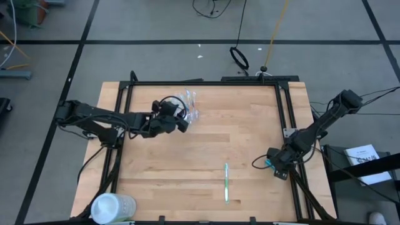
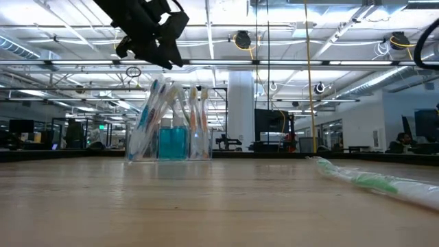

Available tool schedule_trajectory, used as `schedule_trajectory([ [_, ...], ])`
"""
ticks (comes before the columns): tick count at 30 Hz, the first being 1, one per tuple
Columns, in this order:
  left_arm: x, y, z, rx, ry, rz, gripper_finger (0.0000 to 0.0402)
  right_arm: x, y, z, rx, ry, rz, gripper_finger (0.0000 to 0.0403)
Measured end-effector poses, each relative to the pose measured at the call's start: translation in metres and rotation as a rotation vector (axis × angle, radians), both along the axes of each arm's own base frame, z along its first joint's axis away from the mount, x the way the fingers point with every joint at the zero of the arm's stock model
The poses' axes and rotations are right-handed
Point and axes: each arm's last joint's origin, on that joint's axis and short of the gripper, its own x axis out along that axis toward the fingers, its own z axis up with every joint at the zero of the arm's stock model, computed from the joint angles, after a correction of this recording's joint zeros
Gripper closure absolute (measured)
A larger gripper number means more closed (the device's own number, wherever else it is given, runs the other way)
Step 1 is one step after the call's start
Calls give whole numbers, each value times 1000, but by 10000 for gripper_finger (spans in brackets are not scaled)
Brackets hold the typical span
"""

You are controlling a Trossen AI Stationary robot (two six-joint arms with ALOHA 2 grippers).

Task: Pick & Place toothbrushing station
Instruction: Put the blue mouthwash into the transparent organizer

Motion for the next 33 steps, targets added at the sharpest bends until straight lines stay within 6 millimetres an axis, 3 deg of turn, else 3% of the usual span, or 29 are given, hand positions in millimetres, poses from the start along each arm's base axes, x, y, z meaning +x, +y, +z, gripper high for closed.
schedule_trajectory([
  [5, 0, 6, 0, 12, 21, 12, 240, -5, 2, -21, 6, 8, -16, 264],
  [19, -1, 15, -1, 50, 95, -9, 240, -3, -1, -24, -107, -108, 11, 318],
  [25, -1, 15, -1, 55, 102, -12, 240, 6, 4, -8, -137, -204, 17, 310],
  [33, 0, 14, 0, 59, 96, -17, 240, 33, 8, 20, -354, -604, 89, 310],
])
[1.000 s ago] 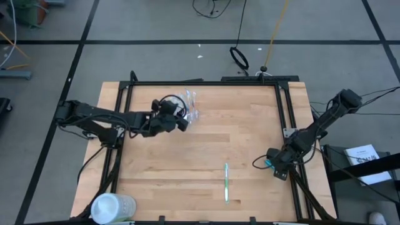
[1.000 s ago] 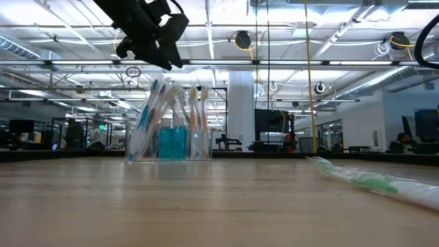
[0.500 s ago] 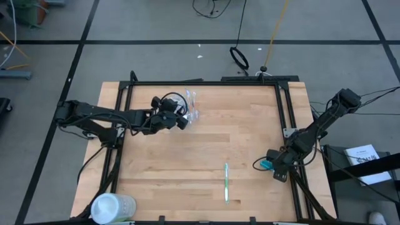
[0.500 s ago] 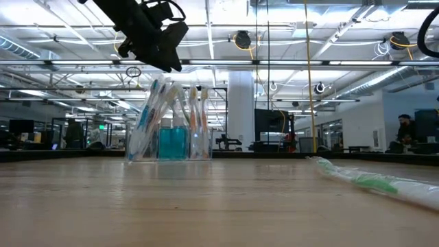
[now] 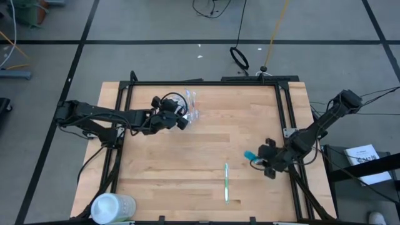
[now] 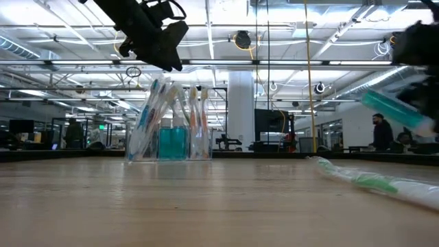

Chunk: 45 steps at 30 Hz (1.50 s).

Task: Pick & Place toothbrushing station
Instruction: Put the blue mouthwash into the transparent organizer

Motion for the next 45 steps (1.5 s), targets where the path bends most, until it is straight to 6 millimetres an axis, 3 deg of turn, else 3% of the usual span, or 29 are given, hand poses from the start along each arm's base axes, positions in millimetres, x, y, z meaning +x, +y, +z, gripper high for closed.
schedule_trajectory([
  [9, 4, 0, 6, 87, 39, -60, 240, 43, -22, 24, -435, -400, 86, 310],
  [15, -6, 0, 36, 216, -7, -115, 240, 80, -46, 37, -690, -576, 251, 310],
  [20, -34, -1, 68, 251, -107, -139, 240, 117, -63, 37, -881, -555, 376, 310],
  [23, -44, -3, 75, 185, -171, -222, 240, 141, -70, 38, -1001, -488, 449, 309],
  [27, -45, -8, 71, 38, -209, -369, 240, 169, -77, 37, -1215, -413, 576, 309],
  [32, -34, -12, 61, -213, -306, -434, 240, 187, -77, 26, -1528, -340, 736, 309],
  [40, -10, -16, 33, -483, -314, -380, 240, 204, -73, 16, -1922, -293, 898, 309],
  [45, 6, -19, 12, -593, -309, -302, 240, 207, -73, 10, -2042, -229, 966, 309],
])
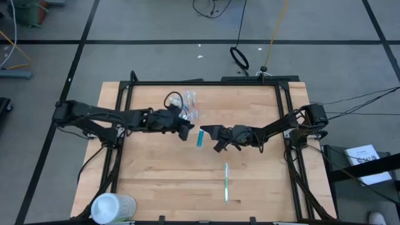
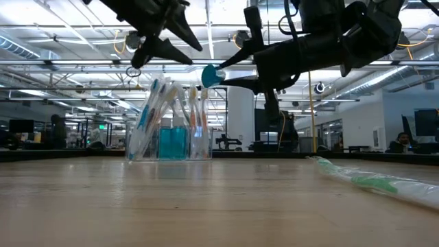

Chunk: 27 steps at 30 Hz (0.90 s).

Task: Pick & Place toothbrushing station
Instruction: Put the blue mouthwash into the transparent organizer

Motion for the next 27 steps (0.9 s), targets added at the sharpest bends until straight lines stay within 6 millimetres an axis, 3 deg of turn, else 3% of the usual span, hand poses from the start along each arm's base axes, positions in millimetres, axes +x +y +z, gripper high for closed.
schedule_trajectory([
  [11, 34, -4, -31, -140, -19, -60, 241, 0, 2, 5, -42, -58, 57, 305],
  [19, 35, -4, -32, -156, -26, -46, 241, 0, 2, 5, -101, -41, 60, 305],
  [27, 34, -3, -28, -97, -37, -47, 241, 1, 0, 6, -21, -75, 17, 305],
])
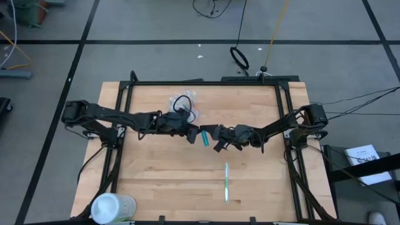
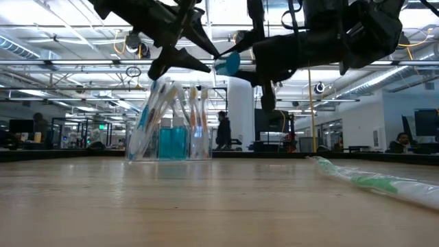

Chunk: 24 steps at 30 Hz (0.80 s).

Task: Pick & Place toothbrushing station
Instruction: Put the blue mouthwash into the transparent organizer

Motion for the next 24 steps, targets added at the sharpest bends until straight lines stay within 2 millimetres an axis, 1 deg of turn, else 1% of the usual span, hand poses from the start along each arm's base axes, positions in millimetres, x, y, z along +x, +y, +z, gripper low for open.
schedule_trajectory([
  [4, -4, 3, 9, 48, -28, -9, 241, -1, -5, 3, 40, -33, -95, 305],
  [7, -5, 4, 12, 51, -44, -2, 240, -4, -10, -1, 37, -18, -151, 305],
  [11, -2, 5, 9, 50, -36, 1, 240, -4, -13, -2, 66, -30, -157, 305],
  [17, -1, 6, 3, 78, -6, -1, 241, -6, -18, -3, 76, -35, -279, 305],
  [19, 0, 9, 3, 64, -4, -15, 240, -7, -18, -4, 74, -26, -300, 305],
  [22, 0, 19, 3, 22, -11, -62, 240, -7, -19, -6, 57, 0, -344, 305],
  [24, 0, 25, 4, 14, -23, -56, 240, -8, -20, -7, 32, 23, -367, 305],
])
